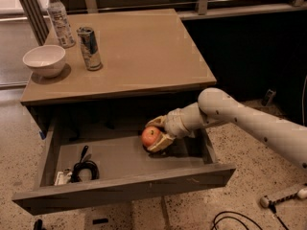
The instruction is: Place apple into top drawer
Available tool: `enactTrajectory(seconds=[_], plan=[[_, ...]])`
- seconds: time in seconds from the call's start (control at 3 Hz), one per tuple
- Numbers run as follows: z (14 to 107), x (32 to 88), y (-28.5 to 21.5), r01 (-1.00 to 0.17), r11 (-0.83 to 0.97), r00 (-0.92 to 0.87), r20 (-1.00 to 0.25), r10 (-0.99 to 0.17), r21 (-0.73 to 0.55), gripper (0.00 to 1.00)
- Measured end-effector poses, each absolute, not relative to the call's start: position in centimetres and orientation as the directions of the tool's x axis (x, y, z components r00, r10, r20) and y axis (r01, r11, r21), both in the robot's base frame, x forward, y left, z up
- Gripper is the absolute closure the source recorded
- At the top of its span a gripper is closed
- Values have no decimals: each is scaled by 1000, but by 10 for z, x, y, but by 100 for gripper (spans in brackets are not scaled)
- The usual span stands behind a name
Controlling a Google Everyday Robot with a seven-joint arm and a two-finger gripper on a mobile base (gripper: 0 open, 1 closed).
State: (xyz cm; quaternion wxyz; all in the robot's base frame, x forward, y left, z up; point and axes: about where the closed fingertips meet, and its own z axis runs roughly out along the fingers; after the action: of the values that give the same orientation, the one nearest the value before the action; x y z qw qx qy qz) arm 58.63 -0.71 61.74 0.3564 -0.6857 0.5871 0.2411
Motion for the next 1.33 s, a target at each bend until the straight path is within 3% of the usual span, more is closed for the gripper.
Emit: enactTrajectory(seconds=[0.33, 1.33], plan=[[617, 586, -7, -977, -57, 194, -749, -633, -205, 82], [617, 586, -7, -977, -57, 194, -749, -633, -205, 12]])
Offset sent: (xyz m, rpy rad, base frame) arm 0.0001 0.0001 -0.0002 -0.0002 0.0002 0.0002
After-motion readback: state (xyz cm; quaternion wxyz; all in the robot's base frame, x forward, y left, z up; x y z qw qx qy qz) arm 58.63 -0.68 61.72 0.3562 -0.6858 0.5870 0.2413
